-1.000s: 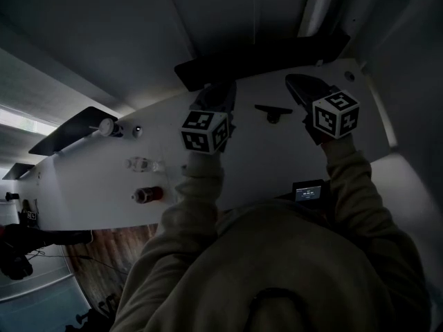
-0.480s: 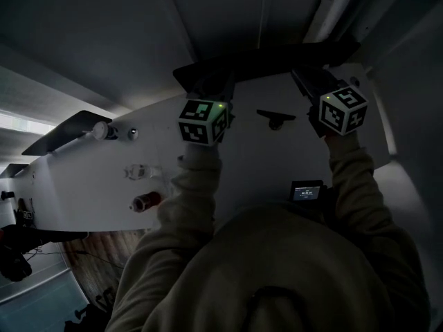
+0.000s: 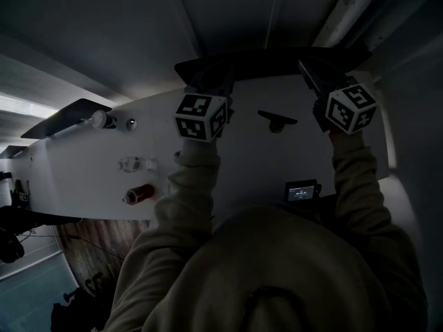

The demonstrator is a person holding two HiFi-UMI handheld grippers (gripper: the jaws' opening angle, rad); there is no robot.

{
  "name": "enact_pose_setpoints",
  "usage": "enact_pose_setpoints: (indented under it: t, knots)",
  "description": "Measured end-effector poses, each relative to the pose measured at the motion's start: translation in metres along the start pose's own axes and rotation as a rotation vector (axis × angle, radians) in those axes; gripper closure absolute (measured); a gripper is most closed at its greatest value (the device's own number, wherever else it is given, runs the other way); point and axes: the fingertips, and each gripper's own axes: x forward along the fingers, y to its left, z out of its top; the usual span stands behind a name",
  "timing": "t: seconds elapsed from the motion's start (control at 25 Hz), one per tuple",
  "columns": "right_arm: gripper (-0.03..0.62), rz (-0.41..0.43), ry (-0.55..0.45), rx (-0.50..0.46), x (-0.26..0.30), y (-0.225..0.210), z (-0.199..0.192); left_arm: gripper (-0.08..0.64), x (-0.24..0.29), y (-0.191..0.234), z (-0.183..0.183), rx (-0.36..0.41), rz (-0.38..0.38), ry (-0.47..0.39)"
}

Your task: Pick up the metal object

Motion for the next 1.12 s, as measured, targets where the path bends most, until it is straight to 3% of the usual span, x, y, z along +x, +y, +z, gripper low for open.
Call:
enact_pose_setpoints:
  t: [0.36, 0.52, 1.12]
  knots:
    - [0.572, 0.022, 0.01, 0.008, 0.005, -0.007, -0.012, 0.558, 0.002, 0.0, -0.006, 0.053, 0.031, 0.019]
    - [0.572, 0.018, 0.03, 0.023, 0.002, -0.014, -0.022, 0.558, 0.005, -0.002, -0.017, 0.002, 0.028, 0.022]
    - [0.572, 0.035, 0.064, 0.028, 0.006, -0.016, -0.045, 0.558, 0.016, -0.008, -0.033, -0.01, 0.011, 0.041]
